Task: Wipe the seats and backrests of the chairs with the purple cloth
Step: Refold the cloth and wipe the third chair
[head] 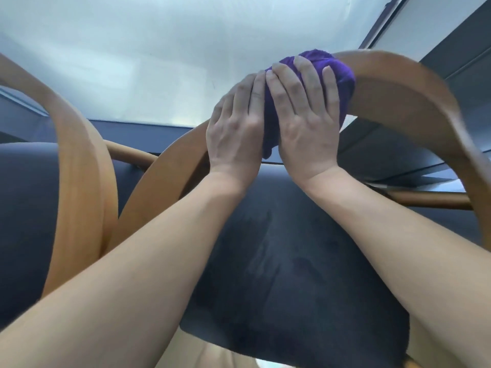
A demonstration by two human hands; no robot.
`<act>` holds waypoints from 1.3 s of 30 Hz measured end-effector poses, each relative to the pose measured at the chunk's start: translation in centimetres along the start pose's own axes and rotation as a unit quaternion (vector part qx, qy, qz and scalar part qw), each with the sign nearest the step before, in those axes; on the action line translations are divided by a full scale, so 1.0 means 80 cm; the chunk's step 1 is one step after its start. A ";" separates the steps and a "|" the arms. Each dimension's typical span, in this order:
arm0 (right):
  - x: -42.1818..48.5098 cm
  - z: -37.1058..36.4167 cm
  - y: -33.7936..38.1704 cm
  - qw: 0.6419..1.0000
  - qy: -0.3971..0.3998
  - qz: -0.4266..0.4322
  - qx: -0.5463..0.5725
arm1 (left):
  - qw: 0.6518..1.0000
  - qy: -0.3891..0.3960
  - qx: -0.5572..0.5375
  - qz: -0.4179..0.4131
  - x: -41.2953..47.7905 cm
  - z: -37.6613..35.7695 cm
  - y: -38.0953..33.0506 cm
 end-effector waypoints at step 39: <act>-0.224 0.128 0.264 0.913 0.152 0.221 0.308 | 0.939 0.088 0.154 0.296 -0.397 0.142 0.063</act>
Point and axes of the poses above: each hand's wrist, its own x-axis towards the middle knuckle, its own z-axis out of the back of the hand, y = z × x, the point moved 5 cm from there along x, towards the middle knuckle, and after that the axes turned 10 degrees about y, right-handed, at the moved point
